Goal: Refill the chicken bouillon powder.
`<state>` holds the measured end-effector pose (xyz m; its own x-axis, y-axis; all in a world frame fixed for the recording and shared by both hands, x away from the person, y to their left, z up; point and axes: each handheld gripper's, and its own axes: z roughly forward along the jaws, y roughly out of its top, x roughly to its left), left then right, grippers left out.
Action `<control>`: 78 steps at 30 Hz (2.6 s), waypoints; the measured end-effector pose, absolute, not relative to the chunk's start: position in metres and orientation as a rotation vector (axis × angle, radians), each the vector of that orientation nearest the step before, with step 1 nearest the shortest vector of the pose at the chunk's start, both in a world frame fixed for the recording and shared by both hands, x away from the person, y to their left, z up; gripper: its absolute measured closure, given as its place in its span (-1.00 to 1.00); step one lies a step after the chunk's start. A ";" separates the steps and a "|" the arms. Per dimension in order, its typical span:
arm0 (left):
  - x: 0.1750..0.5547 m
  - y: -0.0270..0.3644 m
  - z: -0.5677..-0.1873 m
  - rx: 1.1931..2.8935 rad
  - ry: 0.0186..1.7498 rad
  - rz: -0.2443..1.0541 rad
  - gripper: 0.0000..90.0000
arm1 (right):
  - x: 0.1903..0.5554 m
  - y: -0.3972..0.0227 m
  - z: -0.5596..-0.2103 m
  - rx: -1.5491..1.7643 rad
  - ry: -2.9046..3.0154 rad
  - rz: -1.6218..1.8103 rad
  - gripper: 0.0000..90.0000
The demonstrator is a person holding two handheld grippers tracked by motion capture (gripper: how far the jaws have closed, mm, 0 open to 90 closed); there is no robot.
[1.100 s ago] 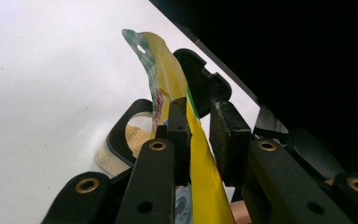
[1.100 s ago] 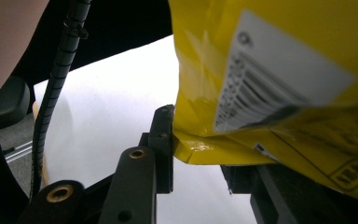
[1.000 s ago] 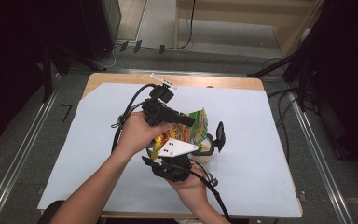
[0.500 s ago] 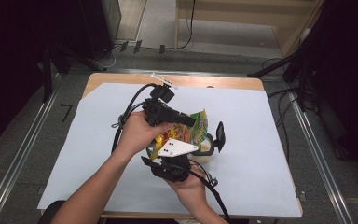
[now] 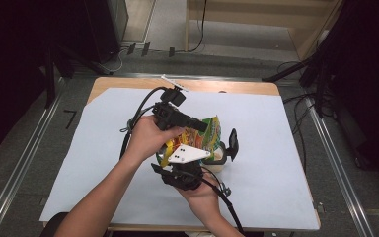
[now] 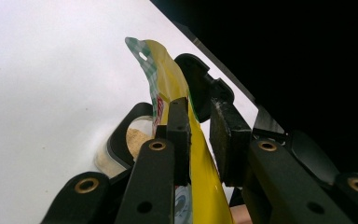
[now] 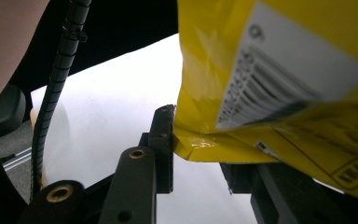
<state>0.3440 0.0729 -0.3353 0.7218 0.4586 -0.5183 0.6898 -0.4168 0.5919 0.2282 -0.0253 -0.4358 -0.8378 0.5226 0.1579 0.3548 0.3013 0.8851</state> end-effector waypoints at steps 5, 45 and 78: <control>0.348 0.076 -0.337 2.081 0.888 -0.358 0.74 | 0.229 -0.025 -0.435 0.812 2.420 1.565 0.55; 0.341 0.078 -0.341 2.110 0.866 -0.342 0.72 | 0.227 -0.023 -0.444 0.761 2.419 1.533 0.52; 0.340 0.082 -0.353 2.181 0.900 -0.382 0.76 | 0.224 -0.012 -0.470 0.672 2.489 1.526 0.42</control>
<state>0.3396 0.0821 -0.3534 0.7105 0.4853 -0.5095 0.7037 -0.4857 0.5185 0.2239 -0.0120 -0.4698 -0.8893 0.4447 0.1062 0.2963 0.3838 0.8746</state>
